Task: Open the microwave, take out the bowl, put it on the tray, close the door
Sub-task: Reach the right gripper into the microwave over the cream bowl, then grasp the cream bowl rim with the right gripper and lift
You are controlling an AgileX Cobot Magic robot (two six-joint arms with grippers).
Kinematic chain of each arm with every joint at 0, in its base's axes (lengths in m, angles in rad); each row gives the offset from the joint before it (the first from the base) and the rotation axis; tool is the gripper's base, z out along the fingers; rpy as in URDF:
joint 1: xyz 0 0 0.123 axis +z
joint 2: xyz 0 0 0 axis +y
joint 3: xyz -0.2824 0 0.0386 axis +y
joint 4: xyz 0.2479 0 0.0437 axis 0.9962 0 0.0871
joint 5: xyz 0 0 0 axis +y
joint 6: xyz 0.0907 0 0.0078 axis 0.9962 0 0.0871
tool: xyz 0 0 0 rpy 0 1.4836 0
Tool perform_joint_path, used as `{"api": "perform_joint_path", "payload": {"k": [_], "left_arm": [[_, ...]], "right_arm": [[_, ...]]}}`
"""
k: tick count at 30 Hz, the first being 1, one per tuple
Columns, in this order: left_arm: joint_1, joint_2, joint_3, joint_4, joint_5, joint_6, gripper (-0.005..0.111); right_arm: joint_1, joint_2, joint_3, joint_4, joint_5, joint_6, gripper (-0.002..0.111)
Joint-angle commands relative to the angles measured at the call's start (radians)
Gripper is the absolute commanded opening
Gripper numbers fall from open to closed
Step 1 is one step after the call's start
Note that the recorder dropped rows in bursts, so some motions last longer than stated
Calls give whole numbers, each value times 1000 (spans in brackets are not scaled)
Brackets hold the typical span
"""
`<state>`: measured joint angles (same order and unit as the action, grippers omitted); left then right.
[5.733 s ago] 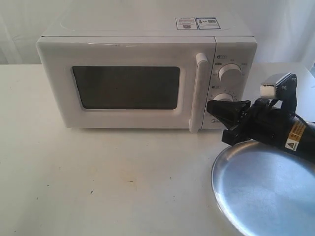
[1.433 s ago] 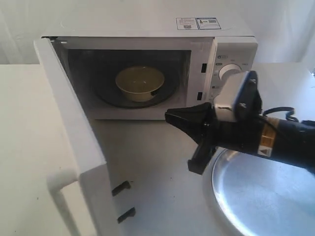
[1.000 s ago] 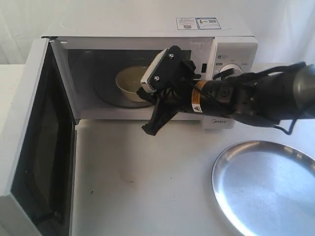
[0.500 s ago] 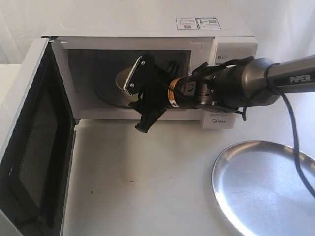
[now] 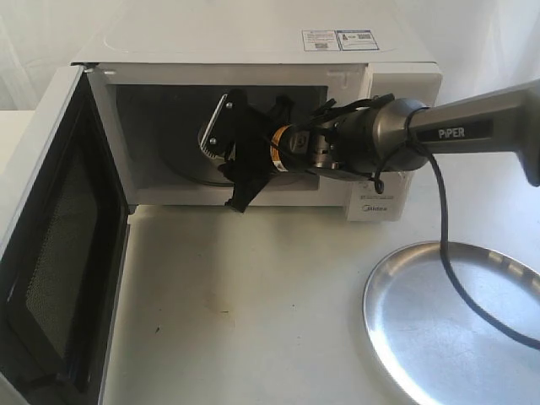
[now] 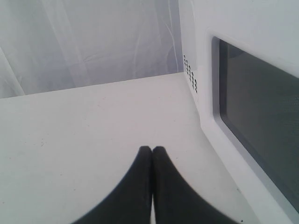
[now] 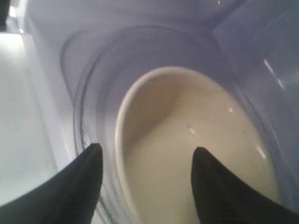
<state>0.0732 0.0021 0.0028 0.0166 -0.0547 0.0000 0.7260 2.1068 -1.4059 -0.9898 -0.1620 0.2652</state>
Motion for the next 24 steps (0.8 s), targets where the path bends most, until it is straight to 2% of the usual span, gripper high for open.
{"api": "perform_joint_path", "payload": {"k": [1, 3, 7, 8, 16, 24], "left_arm": [[0, -2, -3, -8, -5, 0, 0], [0, -2, -3, -8, -5, 0, 0], [0, -2, -3, -8, -5, 0, 0], [0, -2, -3, -8, -5, 0, 0], [0, -2, -3, -8, -5, 0, 0], [0, -2, -3, -8, -5, 0, 0]], "right_arm": [[1, 27, -13, -2, 63, 1, 42], [3, 27, -13, -2, 87, 7, 33], [7, 18, -13, 5, 87, 55, 4], [12, 9, -13, 5, 87, 73, 0], [91, -132, 111, 6, 47, 159, 0], [223, -450, 406, 6, 112, 322, 0]]}}
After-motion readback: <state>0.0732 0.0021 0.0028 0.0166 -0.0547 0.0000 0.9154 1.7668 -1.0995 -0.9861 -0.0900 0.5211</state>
